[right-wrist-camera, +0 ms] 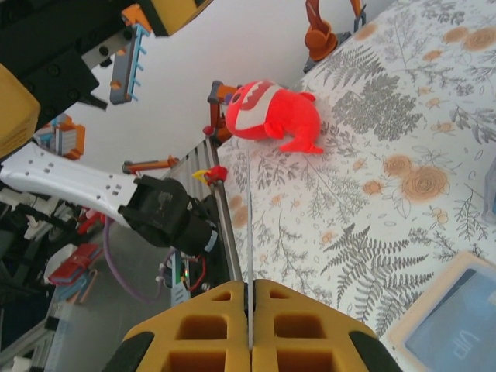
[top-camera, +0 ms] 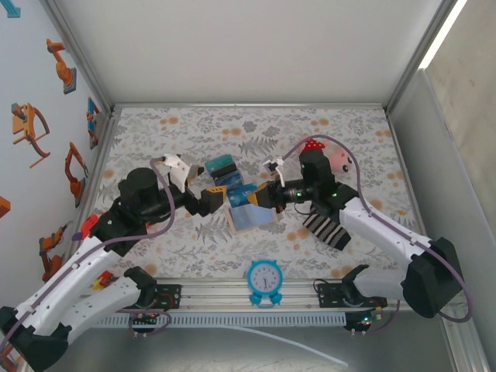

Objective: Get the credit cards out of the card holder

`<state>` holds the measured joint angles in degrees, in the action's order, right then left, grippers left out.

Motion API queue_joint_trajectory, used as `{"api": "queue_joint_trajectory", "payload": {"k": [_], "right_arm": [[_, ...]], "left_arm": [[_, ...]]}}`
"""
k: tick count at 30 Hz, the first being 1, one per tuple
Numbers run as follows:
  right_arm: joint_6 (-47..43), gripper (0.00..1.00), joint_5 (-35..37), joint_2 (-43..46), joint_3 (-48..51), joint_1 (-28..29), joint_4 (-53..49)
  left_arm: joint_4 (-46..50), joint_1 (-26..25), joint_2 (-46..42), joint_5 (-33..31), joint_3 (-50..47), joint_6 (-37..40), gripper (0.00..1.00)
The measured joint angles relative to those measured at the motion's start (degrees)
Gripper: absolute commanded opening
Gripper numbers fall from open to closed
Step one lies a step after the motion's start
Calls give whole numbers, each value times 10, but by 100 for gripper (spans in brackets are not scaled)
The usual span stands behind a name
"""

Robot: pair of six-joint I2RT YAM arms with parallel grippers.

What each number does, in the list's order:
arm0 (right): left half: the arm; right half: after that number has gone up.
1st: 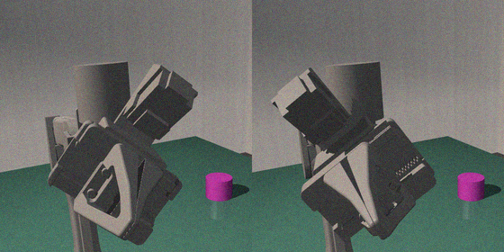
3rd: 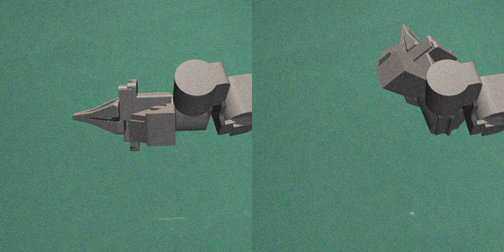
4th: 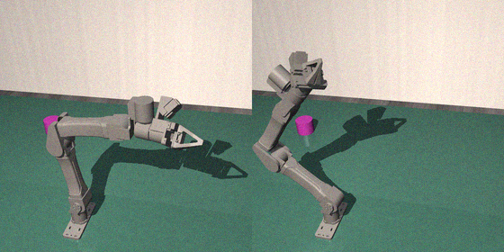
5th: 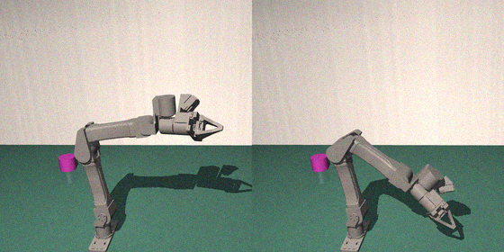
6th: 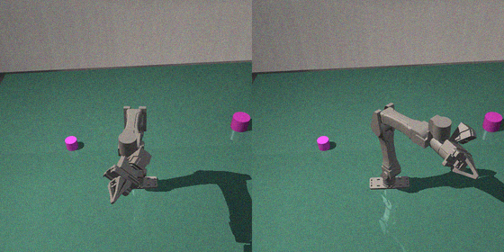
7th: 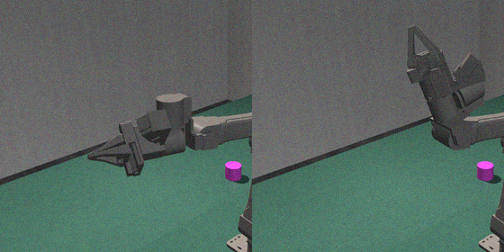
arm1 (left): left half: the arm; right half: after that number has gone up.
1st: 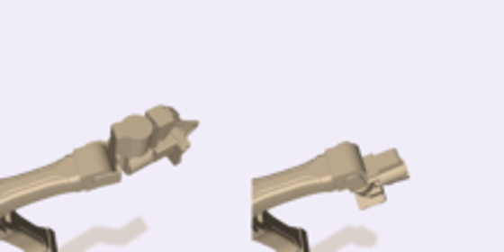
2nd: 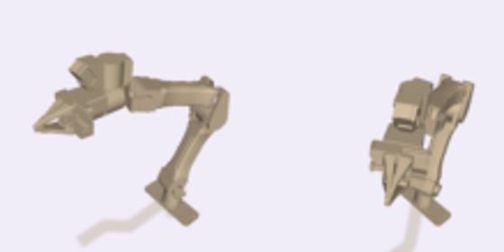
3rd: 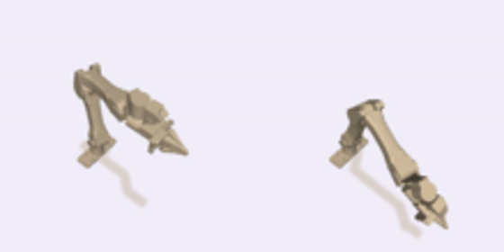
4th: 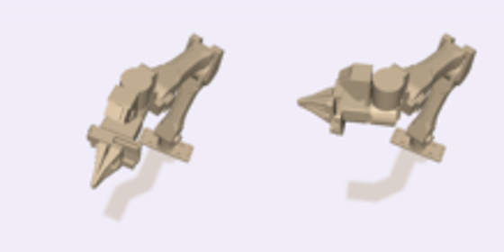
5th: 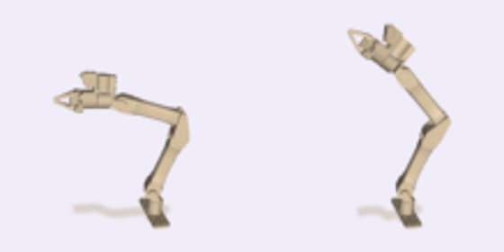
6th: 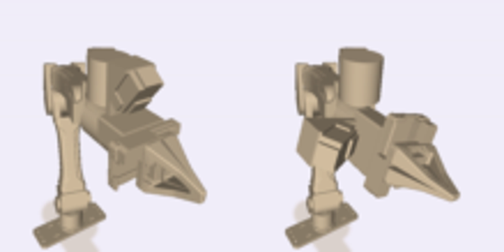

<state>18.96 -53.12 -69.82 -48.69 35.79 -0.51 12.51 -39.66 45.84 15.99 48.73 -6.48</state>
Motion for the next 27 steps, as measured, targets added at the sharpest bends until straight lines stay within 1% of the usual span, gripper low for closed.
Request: {"api": "queue_joint_trajectory", "payload": {"k": [2,5,11,15,19,22,25,27], "right_arm": [[-19,0,-2,5,-7,4,-24],[-45,0,-4,9,-17,11,-57],[-74,0,-9,10,-20,22,-93],[-83,0,-13,10,-20,23,-100],[-85,0,-16,10,-23,23,-104],[-85,0,-18,9,-28,24,-104],[-86,0,-22,7,-35,27,-105],[-86,0,-26,6,-37,28,-104]], "left_arm": [[33,0,23,19,26,16,100],[79,0,64,61,65,35,96],[127,0,132,141,103,58,85],[157,0,174,183,124,75,72],[170,0,202,215,131,89,67],[174,0,212,233,131,97,65],[177,0,219,248,131,102,55],[179,0,223,255,131,105,44]]}}
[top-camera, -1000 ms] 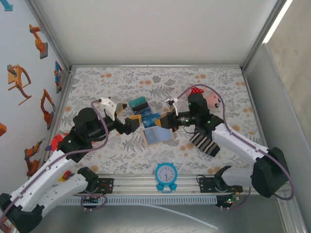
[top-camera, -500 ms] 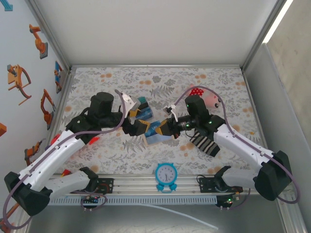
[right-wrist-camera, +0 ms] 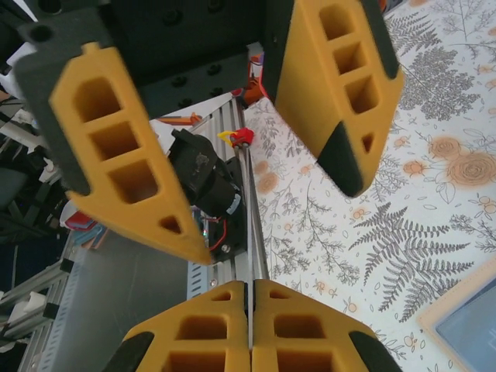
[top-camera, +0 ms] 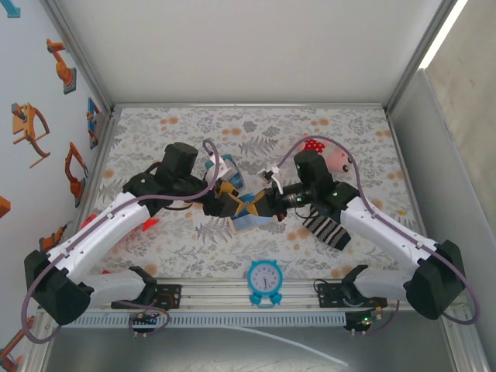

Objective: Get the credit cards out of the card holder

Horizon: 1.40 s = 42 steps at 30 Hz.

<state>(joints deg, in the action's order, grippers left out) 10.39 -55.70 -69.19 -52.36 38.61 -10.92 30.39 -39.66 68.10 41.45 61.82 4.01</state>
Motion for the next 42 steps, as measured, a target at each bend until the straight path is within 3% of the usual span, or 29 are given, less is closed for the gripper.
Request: {"api": "queue_joint_trajectory", "payload": {"k": [6,10,13,17,19,21,22,34,42], "right_arm": [[0,0,-1,-4,0,2,-1],[0,1,6,-7,0,2,-2],[-1,13,12,-7,0,2,-3],[-3,39,20,-8,0,2,-4],[-7,47,24,-8,0,3,-3],[-7,64,31,-7,0,3,-5],[-9,66,34,-7,0,3,-5],[-7,70,117,20,2,3,-9],[22,69,188,0,2,3,-25]], "left_arm": [[1,0,8,23,0,7,15],[1,0,11,37,0,11,7],[2,0,12,38,0,12,1],[-1,0,12,29,0,13,0],[-3,0,12,15,0,13,0],[-5,0,11,-3,0,14,0],[-5,0,10,-13,0,14,0],[-28,27,-47,-161,-18,26,0],[-31,62,18,-221,-10,63,0]]}}
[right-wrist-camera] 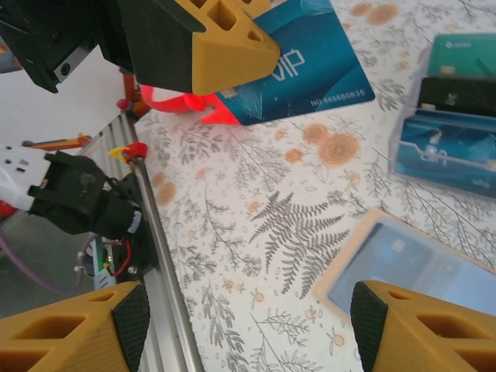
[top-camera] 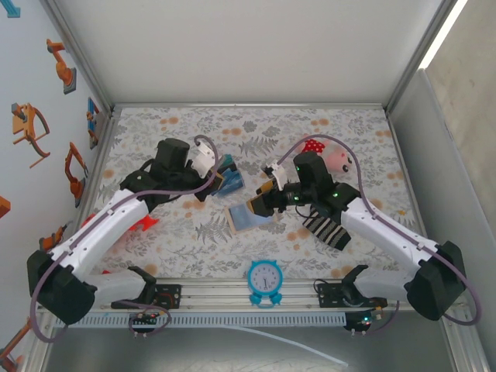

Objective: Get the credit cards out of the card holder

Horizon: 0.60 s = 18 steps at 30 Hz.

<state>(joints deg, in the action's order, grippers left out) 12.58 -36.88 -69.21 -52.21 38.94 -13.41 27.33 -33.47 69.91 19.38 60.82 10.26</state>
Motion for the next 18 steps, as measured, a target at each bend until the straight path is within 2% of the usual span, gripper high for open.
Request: {"api": "queue_joint_trajectory", "payload": {"k": [7,13,18], "right_arm": [[25,69,49,-24,0,0,-5],[39,69,90,-32,-1,0,-14],[46,68,119,-34,-1,0,-26]], "left_arm": [[-30,47,90,28,12,52,0],[-54,66,169,56,56,104,0],[-59,70,240,73,96,150,5]]}}
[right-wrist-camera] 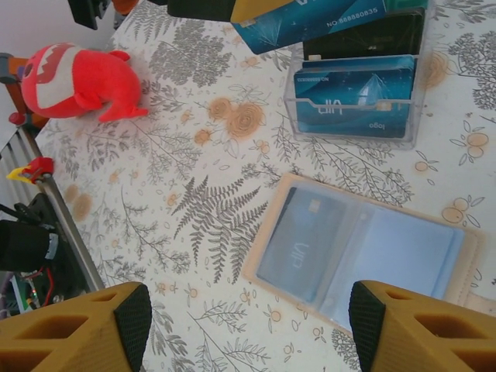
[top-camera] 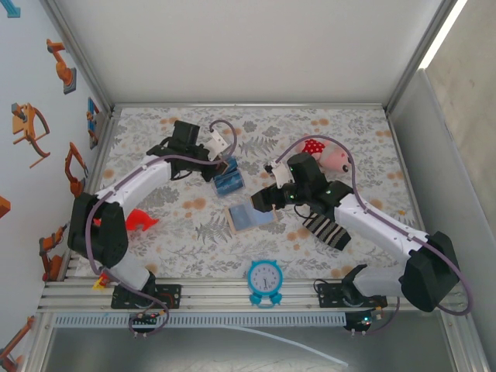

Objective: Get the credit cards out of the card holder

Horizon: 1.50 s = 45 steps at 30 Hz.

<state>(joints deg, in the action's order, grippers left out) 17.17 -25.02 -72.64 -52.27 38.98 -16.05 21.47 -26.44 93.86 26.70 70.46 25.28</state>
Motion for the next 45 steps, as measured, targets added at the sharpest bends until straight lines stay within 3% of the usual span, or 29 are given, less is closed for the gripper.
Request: {"api": "queue_joint_trajectory", "payload": {"k": [10,45], "right_arm": [[7,69,35,0,0,0,-13],[11,68,47,-11,0,0,-13]], "left_arm": [[11,0,92,17,38,58,5],[63,0,124,13,56,90,5]]}}
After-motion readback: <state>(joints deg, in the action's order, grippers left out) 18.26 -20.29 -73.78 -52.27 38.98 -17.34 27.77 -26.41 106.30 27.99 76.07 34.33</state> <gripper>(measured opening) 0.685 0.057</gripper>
